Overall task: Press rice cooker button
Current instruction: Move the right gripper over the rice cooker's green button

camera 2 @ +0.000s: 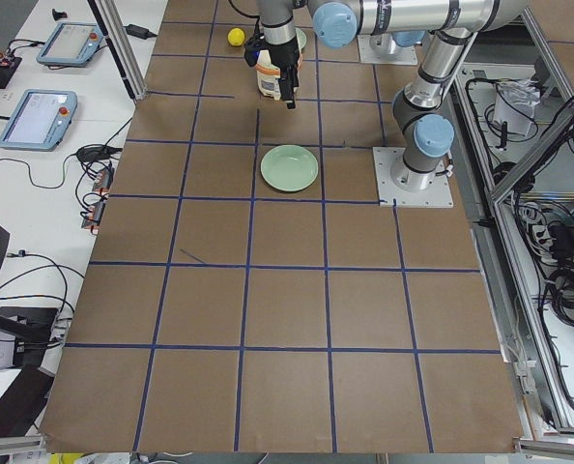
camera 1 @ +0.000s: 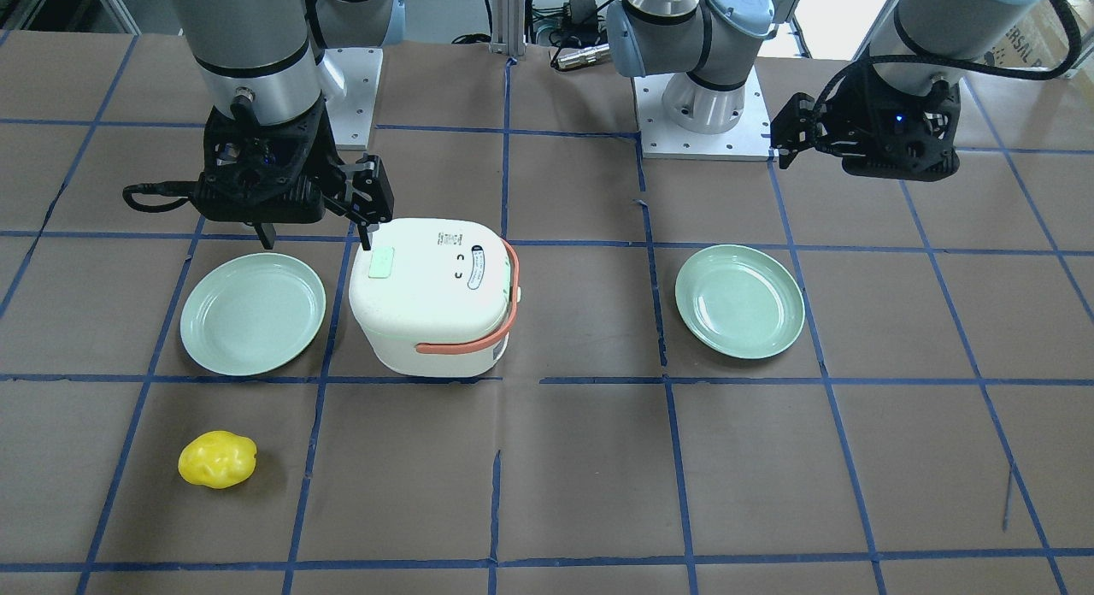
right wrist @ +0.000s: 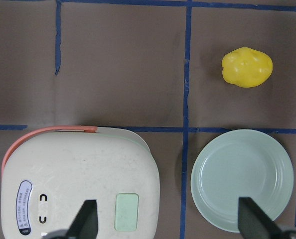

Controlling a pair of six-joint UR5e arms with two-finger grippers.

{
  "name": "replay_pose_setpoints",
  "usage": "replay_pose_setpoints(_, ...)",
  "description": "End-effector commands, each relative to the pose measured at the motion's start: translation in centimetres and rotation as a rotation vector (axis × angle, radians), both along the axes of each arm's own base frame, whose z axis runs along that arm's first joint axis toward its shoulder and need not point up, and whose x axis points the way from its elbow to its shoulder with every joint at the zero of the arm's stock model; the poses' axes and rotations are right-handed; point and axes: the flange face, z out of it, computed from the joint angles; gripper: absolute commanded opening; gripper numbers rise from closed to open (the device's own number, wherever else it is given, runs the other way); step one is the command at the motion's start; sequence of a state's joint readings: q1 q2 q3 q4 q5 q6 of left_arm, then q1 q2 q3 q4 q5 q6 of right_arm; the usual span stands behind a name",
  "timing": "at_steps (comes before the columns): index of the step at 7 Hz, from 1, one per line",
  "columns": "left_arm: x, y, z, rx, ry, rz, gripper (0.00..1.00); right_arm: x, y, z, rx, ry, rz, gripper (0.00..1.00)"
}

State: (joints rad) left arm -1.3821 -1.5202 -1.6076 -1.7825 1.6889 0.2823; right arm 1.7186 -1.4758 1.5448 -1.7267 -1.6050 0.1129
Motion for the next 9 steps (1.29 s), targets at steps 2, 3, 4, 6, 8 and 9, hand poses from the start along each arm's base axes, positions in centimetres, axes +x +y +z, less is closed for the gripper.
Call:
replay_pose_setpoints(2, 0.0, 0.0, 0.0, 0.000, 0.000, 0.000, 1.00, 0.5, 0.8, -1.7, 0.044, -0.058, -0.029, 1.00)
replay_pose_setpoints(3, 0.0, 0.0, 0.0, 0.000, 0.000, 0.000, 1.00, 0.4, 0.8, -1.8, 0.043, -0.055, -0.029, 1.00)
replay_pose_setpoints(4, 0.0, 0.0, 0.0, 0.000, 0.000, 0.000, 1.00, 0.5, 0.7, -2.3, 0.054, -0.056, -0.028, 0.90)
replay_pose_setpoints(6, 0.0, 0.0, 0.0, 0.000, 0.000, 0.000, 1.00, 0.4, 0.9, -4.9, 0.103, -0.050, -0.032, 0.23)
replay_pose_setpoints(8, 0.0, 0.0, 0.0, 0.000, 0.000, 0.000, 1.00, 0.4, 0.8, -5.5, 0.090, -0.051, -0.035, 0.09)
replay_pose_setpoints(9, 0.0, 0.0, 0.0, 0.000, 0.000, 0.000, 1.00, 0.4, 0.8, -6.3, 0.104, -0.050, -0.037, 0.08)
